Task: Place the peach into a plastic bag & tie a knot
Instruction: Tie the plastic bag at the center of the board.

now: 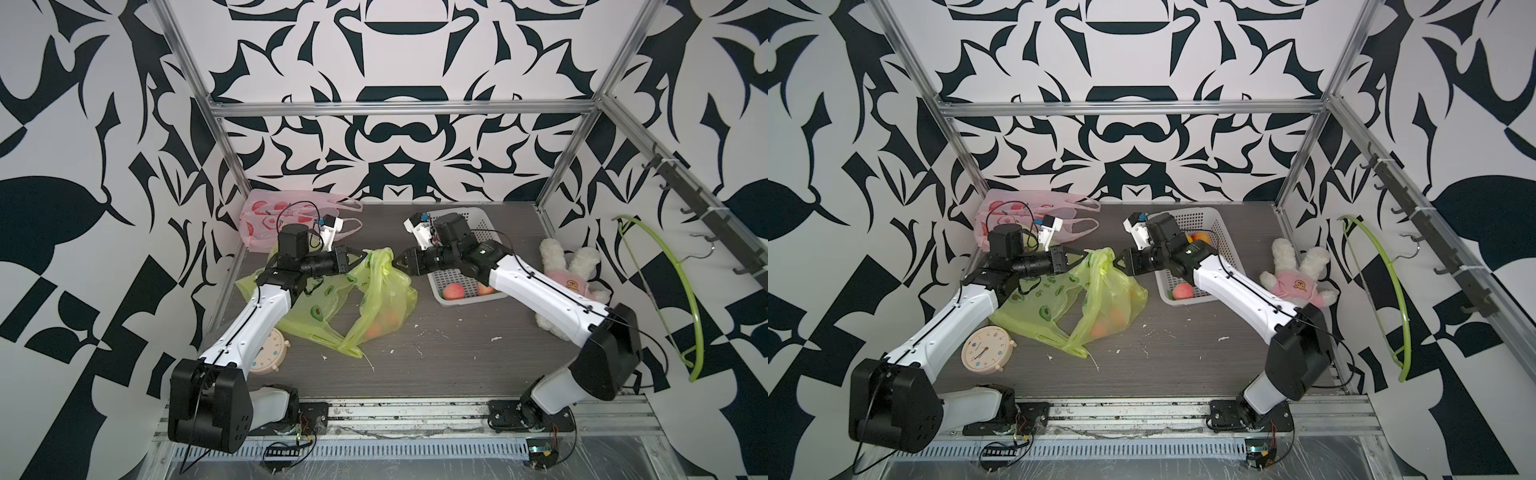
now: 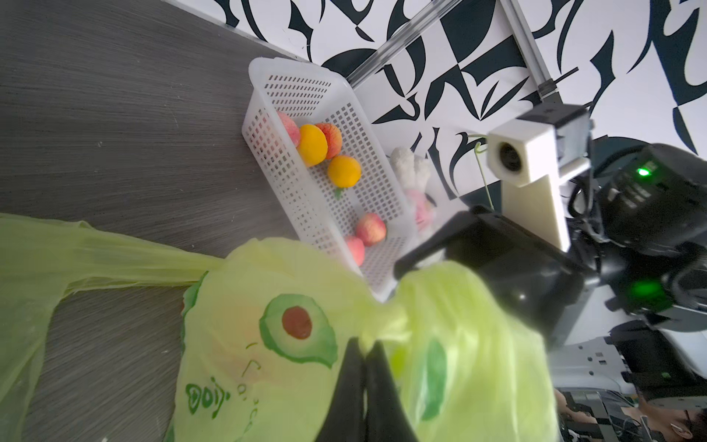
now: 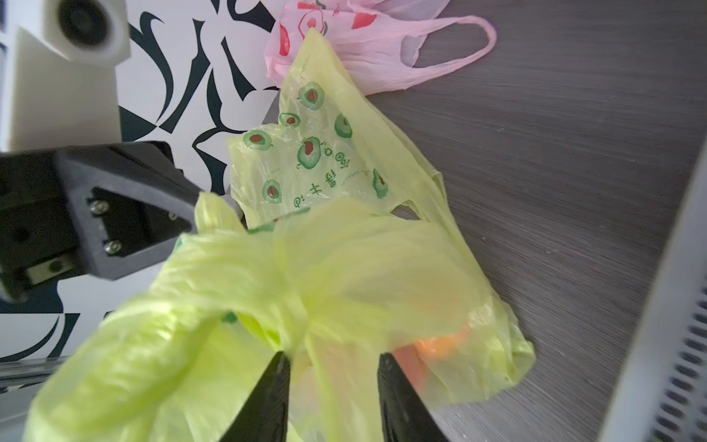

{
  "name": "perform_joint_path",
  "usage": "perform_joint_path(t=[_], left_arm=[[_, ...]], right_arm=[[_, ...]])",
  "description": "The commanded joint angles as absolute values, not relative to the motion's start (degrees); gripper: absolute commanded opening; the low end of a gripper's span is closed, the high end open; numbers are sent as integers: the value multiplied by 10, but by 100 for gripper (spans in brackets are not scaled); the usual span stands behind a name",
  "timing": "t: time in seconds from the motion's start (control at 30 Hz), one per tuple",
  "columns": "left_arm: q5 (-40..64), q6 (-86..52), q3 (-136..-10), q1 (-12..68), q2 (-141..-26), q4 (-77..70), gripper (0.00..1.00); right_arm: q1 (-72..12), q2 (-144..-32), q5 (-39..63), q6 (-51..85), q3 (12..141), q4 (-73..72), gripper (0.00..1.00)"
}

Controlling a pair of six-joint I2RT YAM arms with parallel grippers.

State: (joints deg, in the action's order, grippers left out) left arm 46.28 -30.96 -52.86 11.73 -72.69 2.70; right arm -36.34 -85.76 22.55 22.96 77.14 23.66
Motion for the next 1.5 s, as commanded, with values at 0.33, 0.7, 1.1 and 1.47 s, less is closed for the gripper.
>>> perform_joint_path(t=[0.33, 0.7, 1.1, 1.47], left_arm=[[461, -299, -534, 114, -710, 23, 0], [467, -300, -535, 114, -707, 24, 0], [472, -301, -530, 114, -702, 23, 0], [461, -290, -542, 114, -701, 45, 0]], right_arm=[[-425, -769, 293, 246, 763, 266, 52], [-437, -824, 307, 257, 796, 234, 54], [-438, -871, 306, 247, 854, 237, 45], [-438, -874, 301, 241, 866, 253, 2]])
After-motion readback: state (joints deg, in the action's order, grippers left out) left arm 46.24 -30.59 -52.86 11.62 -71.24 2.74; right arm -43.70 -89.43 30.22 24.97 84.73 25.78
